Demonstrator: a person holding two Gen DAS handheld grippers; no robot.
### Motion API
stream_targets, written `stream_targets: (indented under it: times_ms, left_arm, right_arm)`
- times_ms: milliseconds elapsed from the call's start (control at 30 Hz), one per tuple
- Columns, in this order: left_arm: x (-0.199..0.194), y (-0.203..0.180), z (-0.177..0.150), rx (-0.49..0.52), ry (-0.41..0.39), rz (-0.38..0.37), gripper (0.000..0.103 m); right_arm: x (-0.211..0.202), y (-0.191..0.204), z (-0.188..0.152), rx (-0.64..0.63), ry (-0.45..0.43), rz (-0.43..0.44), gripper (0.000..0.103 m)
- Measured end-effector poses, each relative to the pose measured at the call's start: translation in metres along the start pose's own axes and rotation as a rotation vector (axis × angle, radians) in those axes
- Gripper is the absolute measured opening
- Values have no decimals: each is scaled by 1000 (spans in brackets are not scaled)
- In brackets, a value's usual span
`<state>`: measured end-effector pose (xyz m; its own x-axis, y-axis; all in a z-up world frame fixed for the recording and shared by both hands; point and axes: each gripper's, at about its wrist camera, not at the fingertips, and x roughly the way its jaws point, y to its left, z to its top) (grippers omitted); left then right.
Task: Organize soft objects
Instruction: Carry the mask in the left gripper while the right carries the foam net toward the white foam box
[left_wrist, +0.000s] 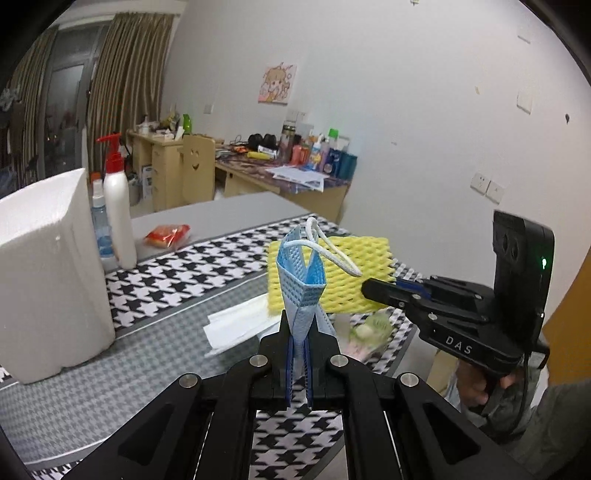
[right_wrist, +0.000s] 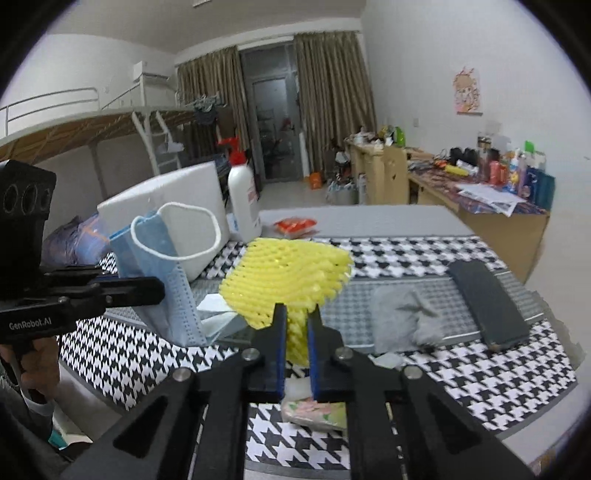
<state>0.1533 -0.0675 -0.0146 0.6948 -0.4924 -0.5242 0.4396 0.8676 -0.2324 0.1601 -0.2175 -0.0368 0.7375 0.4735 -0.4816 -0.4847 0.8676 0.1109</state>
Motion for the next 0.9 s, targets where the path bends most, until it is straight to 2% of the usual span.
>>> stream_targets:
  times_ms: [100, 400, 433, 500, 600, 700, 767, 900]
  left_arm:
    - [-2, -5, 5, -7, -3, -62, 5]
    - [-4, -13, 9, 21, 0, -66, 5]
    - [-3, -12, 10, 18, 9, -55, 5]
    - [-1, -9, 11, 8, 14, -79, 5]
    - [4, -14, 8, 47, 19, -42, 5]
    - [8, -11, 8, 29, 33, -66, 5]
    - [7, -11, 10, 36, 27, -56, 5]
    - [-1, -14, 16, 40, 10, -90, 5]
  right_arm:
    - [-11, -4, 5, 17, -32, -42, 13]
    - [-25, -14, 13, 41, -74, -163, 13]
    - [-25, -15, 13, 44, -76, -165, 13]
    - [-27, -15, 14, 48, -83, -164, 13]
    - [-32, -15, 15, 56, -98, -159, 13]
    - [-38, -11, 13, 53, -106, -120, 13]
    - [-39, -9, 12, 50, -108, -92, 13]
    - [-36, -7, 12, 49, -97, -96, 13]
